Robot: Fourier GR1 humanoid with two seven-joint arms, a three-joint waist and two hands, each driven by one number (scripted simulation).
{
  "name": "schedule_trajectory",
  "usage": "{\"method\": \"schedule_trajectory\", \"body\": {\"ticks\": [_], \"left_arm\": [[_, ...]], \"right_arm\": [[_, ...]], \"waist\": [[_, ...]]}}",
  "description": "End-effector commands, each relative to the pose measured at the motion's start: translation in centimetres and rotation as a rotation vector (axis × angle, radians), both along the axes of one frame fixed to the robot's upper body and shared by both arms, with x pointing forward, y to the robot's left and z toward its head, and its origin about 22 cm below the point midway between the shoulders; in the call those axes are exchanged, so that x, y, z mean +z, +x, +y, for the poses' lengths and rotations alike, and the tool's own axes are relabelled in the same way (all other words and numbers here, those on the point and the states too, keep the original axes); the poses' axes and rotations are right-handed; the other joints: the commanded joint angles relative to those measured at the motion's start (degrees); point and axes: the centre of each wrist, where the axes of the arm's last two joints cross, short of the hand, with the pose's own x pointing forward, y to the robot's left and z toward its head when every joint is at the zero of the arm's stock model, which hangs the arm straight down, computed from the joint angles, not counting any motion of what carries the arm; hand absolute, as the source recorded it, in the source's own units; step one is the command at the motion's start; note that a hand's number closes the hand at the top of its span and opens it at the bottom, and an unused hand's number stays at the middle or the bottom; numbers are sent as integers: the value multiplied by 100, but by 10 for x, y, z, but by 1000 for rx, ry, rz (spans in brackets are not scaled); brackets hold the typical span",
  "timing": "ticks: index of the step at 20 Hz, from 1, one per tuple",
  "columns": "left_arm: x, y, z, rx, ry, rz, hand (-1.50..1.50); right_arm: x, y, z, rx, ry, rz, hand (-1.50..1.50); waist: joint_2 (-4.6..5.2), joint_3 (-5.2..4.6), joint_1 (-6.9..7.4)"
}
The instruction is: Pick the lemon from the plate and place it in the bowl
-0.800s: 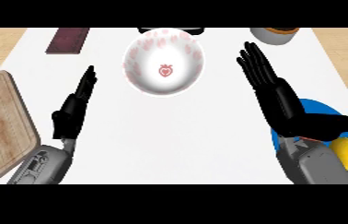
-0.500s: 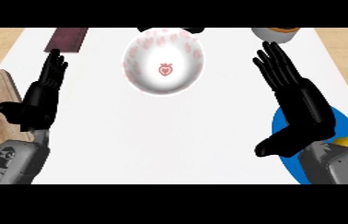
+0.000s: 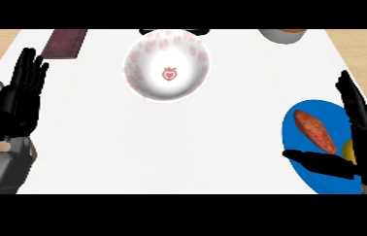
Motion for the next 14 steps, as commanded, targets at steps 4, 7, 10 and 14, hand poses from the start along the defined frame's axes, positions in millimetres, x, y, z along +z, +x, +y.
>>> {"method": "schedule_trajectory", "body": {"ticks": [4, 7, 10, 14], "left_arm": [[4, -6, 9, 16, -9, 2, 0], [23, -2, 17, 18, 1, -2, 0], [21, -6, 15, -5, -10, -14, 0], [14, -6, 20, 20, -9, -17, 0]], "right_arm": [[39, -54, -18, -125, -335, 80, -150], [81, -62, -24, -211, -395, 148, -150], [105, -68, -23, -255, -479, 296, -150], [126, -66, -33, -201, -640, 520, -150]], "waist": [[-7, -16, -114], [-7, -15, -103], [5, -18, -36], [21, -16, -49]]}}
